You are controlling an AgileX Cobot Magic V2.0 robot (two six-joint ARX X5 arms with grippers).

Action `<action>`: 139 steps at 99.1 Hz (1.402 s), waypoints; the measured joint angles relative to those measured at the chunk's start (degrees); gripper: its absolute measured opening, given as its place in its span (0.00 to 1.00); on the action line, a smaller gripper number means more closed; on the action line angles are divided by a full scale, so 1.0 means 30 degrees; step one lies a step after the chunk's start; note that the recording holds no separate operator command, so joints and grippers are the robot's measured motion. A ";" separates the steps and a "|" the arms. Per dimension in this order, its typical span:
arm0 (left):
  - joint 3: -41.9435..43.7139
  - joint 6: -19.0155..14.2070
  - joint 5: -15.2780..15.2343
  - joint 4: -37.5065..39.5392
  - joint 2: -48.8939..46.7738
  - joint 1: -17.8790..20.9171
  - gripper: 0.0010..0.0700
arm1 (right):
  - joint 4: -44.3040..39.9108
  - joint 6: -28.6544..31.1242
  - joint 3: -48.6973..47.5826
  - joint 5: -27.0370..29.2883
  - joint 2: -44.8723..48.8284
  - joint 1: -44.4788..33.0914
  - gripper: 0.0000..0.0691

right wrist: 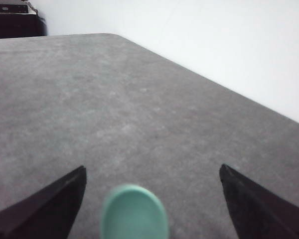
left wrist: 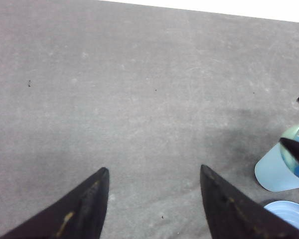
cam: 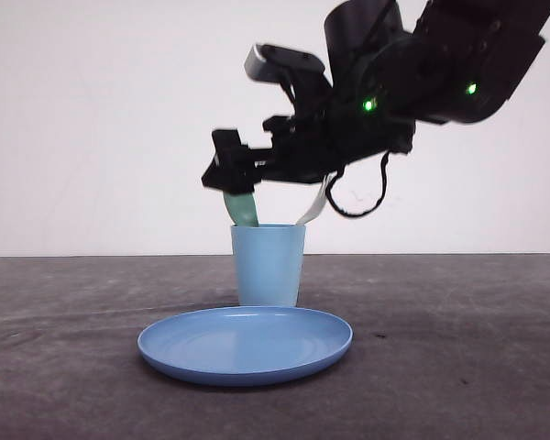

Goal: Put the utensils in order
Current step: 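Lift the green spoon with the right gripper and drop it into the cup, then move the right gripper back over the cup and grasp its rim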

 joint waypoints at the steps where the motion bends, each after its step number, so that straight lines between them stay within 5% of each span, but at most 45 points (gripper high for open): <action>1: 0.0000 0.0007 0.0000 0.0000 0.0000 0.0000 0.49 | -0.0044 0.0000 0.0000 0.0000 -0.0109 0.0000 0.78; 23: 0.0000 0.0007 0.0000 0.0000 0.0000 0.0000 0.49 | -0.2572 0.0007 0.0000 0.0000 -0.3774 0.0044 0.79; 71: 0.0000 0.0007 0.0000 0.0000 0.0000 0.0000 0.49 | -1.6203 0.0692 -0.0189 -0.0022 -1.1111 -0.1698 0.79; 116: 0.0000 0.0015 0.0000 0.0000 0.0000 0.0000 0.49 | -1.5504 0.2331 -0.5042 -0.0831 -1.2349 -0.3075 0.79; 132: 0.0000 0.0015 0.0000 0.0000 0.0000 -0.0007 0.49 | -1.3996 0.2798 -0.6302 -0.1013 -1.2320 -0.3067 0.99; 139: 0.0000 0.0015 0.0000 0.0007 0.0000 -0.0007 0.49 | -1.3770 0.2951 -0.6397 -0.1020 -1.2065 -0.3024 0.99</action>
